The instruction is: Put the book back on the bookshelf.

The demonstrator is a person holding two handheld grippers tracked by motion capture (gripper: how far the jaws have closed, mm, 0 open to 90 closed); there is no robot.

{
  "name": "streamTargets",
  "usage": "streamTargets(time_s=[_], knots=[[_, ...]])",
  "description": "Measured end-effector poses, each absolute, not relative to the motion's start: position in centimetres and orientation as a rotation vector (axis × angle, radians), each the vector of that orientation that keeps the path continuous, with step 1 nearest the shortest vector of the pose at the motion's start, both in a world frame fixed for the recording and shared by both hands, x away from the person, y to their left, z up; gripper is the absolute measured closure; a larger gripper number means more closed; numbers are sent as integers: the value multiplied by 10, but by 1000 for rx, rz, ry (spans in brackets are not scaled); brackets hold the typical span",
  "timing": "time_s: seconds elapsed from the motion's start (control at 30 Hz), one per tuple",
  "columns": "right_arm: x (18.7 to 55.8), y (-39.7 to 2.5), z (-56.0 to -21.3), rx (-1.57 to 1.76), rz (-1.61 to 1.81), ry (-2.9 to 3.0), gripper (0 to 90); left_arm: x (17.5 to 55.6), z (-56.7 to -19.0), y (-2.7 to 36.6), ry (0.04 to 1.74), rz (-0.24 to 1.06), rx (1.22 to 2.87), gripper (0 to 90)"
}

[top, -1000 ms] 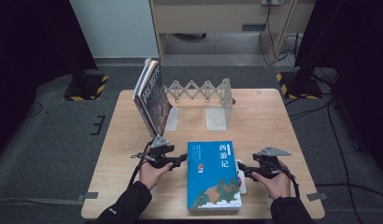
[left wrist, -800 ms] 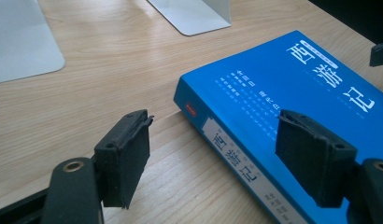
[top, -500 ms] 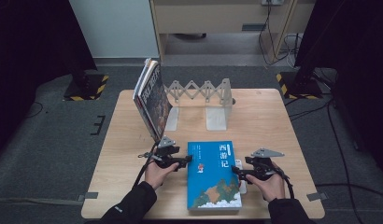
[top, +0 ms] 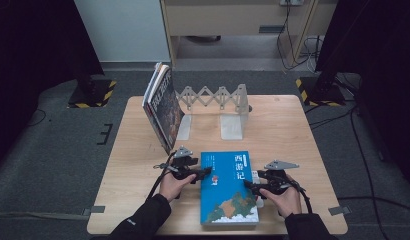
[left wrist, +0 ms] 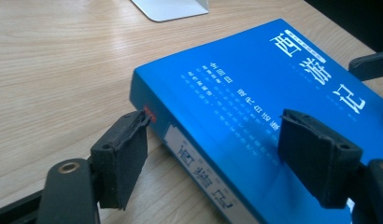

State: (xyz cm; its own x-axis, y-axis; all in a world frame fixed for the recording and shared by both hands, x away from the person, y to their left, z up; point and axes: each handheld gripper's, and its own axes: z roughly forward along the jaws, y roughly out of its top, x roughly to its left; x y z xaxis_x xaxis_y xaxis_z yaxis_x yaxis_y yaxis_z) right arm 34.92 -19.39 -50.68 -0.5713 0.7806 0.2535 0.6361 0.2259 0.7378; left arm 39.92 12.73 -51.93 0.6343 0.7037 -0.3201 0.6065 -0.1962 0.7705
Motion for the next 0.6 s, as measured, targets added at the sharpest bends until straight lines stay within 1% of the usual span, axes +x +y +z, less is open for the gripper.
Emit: streamTargets(time_s=[0.2, 0.4, 0.6], knots=[[350, -193, -509, 1395, 1289, 2315, 233, 402, -522, 124, 1037, 86, 1879, 217], [350, -192, -510, 1409, 1297, 2315, 233, 404, -526, 121, 1062, 58, 1860, 154], [350, -191, -512, 1419, 1309, 2315, 233, 404, -532, 118, 1058, 31, 1857, 72]])
